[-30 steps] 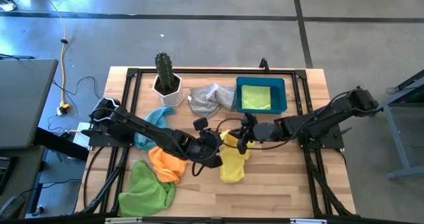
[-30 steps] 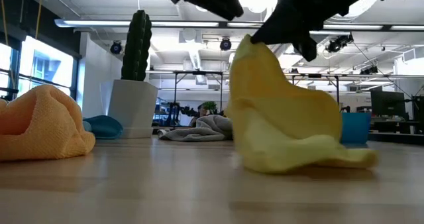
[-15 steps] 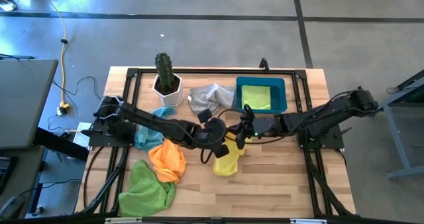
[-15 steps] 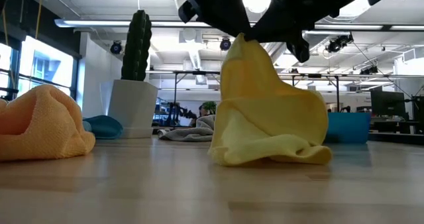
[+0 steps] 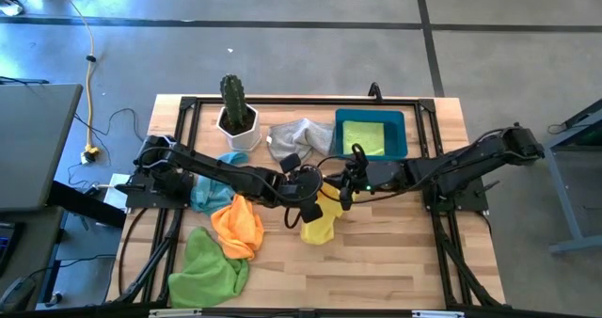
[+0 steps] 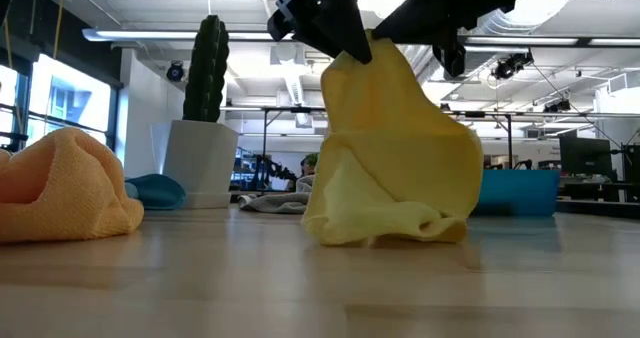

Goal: Fold microfiber towels
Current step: Fold the yellow microfiber cloth

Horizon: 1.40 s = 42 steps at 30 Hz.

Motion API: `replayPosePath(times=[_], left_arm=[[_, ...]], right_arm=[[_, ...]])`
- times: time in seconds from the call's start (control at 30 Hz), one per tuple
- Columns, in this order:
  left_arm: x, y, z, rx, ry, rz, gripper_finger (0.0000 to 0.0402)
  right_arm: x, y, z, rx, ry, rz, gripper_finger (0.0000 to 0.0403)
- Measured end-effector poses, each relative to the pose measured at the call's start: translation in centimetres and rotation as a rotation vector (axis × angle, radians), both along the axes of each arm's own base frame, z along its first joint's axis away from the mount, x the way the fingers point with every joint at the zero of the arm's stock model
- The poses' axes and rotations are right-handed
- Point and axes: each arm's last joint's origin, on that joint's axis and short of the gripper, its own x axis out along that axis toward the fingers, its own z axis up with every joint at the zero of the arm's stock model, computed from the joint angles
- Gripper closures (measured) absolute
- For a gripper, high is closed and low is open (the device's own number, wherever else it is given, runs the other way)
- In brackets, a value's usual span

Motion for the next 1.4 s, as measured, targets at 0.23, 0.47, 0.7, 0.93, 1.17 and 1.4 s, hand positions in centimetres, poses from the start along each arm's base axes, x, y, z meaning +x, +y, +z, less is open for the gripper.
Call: replayPosePath(times=[0.23, 0.47, 0.7, 0.93, 1.17, 1.4], left_arm=[[0.0, -0.4, 0.0, 0.013, 0.011, -0.024, 0.0382], [0.0, -0.6, 0.0, 0.009, 0.012, -0.036, 0.0395], [0.3, -0.8, 0.9, -0.079, -0.043, -0.043, 0.0398], [0.8, -0.9, 3.0, -0.058, -0.083, -0.075, 0.0399], [1.2, -1.0, 5.5, -0.014, -0.126, -0.124, 0.0401], [1.2, -0.8, 7.1, 0.037, -0.138, -0.118, 0.0401]], right_arm=[[0.0, 0.1, 0.0, 0.004, 0.008, 0.030, 0.0403], [-0.1, 0.2, -0.2, -0.076, 0.034, 0.079, 0.0390], [-0.4, 0.1, -0.8, -0.202, 0.126, 0.139, 0.0288], [-1.6, -0.1, -2.6, -0.175, 0.342, 0.118, 0.0236], [-2.6, -0.3, -3.7, -0.074, 0.475, 0.043, 0.0244], [-3.2, -0.4, -4.2, 0.031, 0.534, -0.042, 0.0265]])
